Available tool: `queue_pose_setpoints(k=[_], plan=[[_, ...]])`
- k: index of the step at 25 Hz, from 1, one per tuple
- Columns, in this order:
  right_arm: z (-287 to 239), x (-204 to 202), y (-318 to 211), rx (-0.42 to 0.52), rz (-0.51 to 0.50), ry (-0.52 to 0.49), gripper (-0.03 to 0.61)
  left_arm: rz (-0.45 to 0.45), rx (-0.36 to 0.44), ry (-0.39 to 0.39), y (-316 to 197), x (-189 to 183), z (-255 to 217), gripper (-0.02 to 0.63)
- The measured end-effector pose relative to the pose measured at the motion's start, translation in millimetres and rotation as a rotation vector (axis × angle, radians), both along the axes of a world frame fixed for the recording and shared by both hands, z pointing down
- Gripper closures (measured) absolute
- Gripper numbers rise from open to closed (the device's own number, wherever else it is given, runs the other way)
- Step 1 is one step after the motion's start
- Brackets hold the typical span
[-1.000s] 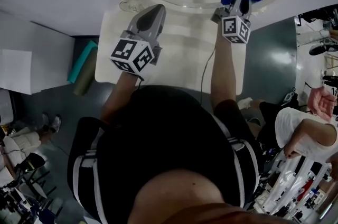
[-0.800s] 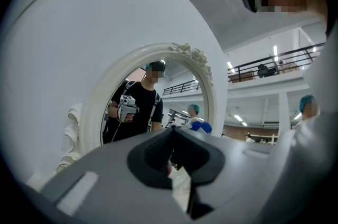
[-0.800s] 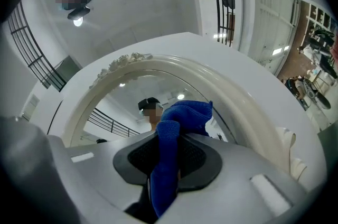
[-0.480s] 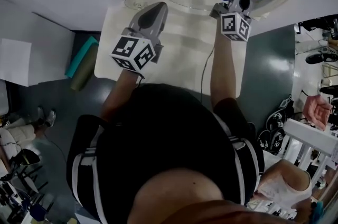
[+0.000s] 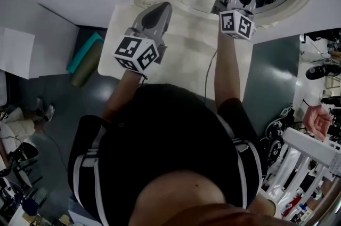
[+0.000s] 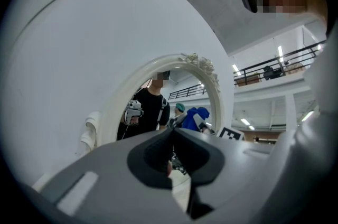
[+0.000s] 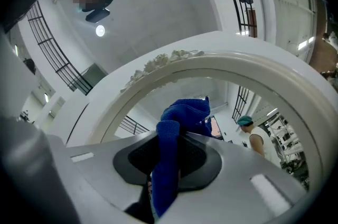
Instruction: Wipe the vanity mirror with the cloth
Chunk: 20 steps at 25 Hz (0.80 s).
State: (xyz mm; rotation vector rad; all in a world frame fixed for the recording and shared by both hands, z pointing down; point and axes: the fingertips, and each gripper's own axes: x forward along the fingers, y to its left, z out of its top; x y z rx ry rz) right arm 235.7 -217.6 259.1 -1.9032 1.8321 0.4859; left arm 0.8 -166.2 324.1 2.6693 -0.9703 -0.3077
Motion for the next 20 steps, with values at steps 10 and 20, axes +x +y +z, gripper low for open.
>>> queue_pose_setpoints(k=[10,20], plan=[[-3,-76,-33,-0.049,-0.067,0.223,0.502,-0.039,-0.022,0.005,-16,-18,4,0.603],[22,-123,-52,-0.118,-0.023,0.576,0.502,-0.050,-0.042,0.001,-29,-22,13,0.603]])
